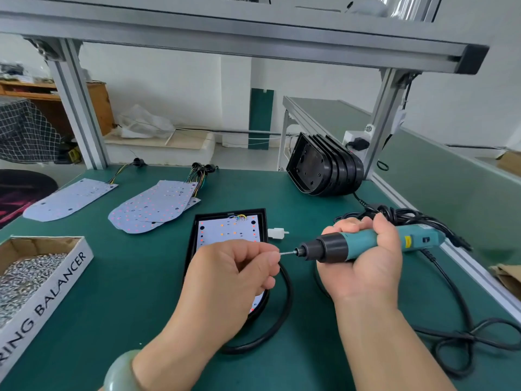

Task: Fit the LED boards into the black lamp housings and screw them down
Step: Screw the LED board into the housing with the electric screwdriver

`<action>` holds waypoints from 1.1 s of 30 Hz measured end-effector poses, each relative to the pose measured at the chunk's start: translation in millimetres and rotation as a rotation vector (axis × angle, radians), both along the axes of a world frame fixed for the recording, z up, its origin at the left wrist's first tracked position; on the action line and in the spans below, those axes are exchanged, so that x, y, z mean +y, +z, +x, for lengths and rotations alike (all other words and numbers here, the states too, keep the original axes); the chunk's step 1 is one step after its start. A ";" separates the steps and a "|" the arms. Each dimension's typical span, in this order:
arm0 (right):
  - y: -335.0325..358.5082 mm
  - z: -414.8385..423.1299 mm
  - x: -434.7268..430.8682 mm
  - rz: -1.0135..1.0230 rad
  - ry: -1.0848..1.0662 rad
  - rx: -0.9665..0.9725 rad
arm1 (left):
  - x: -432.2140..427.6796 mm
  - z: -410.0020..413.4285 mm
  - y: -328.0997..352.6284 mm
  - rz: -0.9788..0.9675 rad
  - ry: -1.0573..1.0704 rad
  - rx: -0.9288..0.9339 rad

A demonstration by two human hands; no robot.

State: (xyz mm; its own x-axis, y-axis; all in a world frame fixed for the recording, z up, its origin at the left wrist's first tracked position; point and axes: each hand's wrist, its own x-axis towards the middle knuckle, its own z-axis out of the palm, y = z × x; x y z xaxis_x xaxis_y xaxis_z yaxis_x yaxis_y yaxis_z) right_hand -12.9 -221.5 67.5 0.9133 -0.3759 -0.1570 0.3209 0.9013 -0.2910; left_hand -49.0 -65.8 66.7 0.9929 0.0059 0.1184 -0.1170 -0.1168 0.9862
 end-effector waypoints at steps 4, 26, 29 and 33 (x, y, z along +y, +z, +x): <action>0.4 -0.6 6.1 -0.049 -0.002 -0.017 | -2.2 -0.3 0.0 -0.016 -0.009 0.013; 3.9 -3.2 8.9 -0.108 -0.065 0.010 | 0.6 0.6 -0.7 -0.028 -0.006 0.070; 5.0 -3.9 12.4 -0.170 -0.088 0.010 | 1.3 3.2 -2.2 -0.050 -0.005 0.130; 5.0 -4.4 15.1 -0.239 -0.119 0.040 | 4.0 5.2 -2.3 -0.063 0.009 0.137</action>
